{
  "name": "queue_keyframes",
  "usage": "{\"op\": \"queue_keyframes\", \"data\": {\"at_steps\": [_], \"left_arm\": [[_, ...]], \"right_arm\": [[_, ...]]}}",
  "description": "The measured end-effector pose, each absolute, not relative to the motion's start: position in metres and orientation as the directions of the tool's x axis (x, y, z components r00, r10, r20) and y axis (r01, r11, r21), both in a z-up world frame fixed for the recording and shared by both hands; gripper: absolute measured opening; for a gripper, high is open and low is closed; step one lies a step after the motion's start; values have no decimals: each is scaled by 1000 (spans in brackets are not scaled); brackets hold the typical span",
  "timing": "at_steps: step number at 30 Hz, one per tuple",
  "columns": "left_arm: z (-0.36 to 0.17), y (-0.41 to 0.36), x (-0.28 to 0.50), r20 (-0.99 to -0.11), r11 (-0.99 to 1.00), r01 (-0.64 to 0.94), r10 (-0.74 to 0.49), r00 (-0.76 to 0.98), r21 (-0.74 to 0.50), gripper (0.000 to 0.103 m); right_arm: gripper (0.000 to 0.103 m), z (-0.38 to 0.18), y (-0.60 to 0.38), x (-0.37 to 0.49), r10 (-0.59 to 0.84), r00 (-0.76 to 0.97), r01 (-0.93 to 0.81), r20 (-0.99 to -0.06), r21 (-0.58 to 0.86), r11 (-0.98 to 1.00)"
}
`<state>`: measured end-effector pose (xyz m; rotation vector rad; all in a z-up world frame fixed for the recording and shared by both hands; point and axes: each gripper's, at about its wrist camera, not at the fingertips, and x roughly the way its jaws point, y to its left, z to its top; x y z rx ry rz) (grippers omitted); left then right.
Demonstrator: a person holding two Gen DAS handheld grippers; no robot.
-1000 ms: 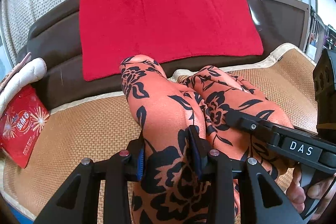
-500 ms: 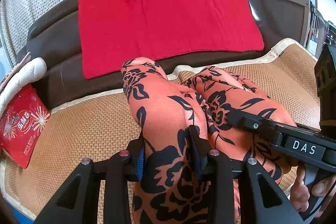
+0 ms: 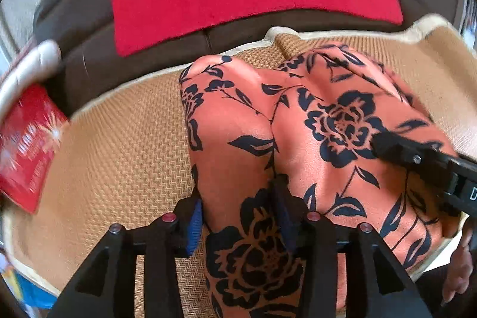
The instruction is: Fold small clothes
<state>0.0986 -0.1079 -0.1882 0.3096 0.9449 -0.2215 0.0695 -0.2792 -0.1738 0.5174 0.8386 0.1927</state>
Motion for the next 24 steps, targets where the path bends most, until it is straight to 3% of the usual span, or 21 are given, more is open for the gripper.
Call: {"op": "queue_keyframes", "data": {"at_steps": [2, 5, 7, 12, 14, 18, 20, 24], "left_arm": [[-180, -101, 98, -805, 937, 309, -54, 591, 165, 54], [-168, -94, 93, -719, 921, 236, 64, 692, 309, 58], [-166, -93, 95, -697, 916, 212, 95, 711, 341, 60], [-166, -86, 109, -729, 937, 199, 79, 680, 287, 60], [-168, -85, 110, -723, 937, 187, 91, 685, 295, 60], [-184, -91, 109, -719, 923, 179, 134, 682, 342, 60], [-194, -93, 112, -720, 910, 187, 153, 677, 369, 67], [-206, -95, 116, -704, 888, 185, 193, 683, 422, 73]], "right_arm": [[51, -168, -284, 65, 351, 668, 39, -656, 501, 864], [53, -153, -299, 55, 293, 719, 76, -631, 490, 869], [53, -139, -310, 46, 239, 773, 96, -587, 481, 872], [49, -106, -295, 44, 303, 828, -57, -472, 467, 882], [39, -109, -282, 52, 352, 800, -101, -486, 470, 877], [36, -136, -267, 74, 385, 706, -80, -594, 474, 877], [33, -155, -269, 85, 344, 660, -12, -667, 449, 894], [23, -161, -282, 88, 363, 642, 27, -675, 493, 869]]}}
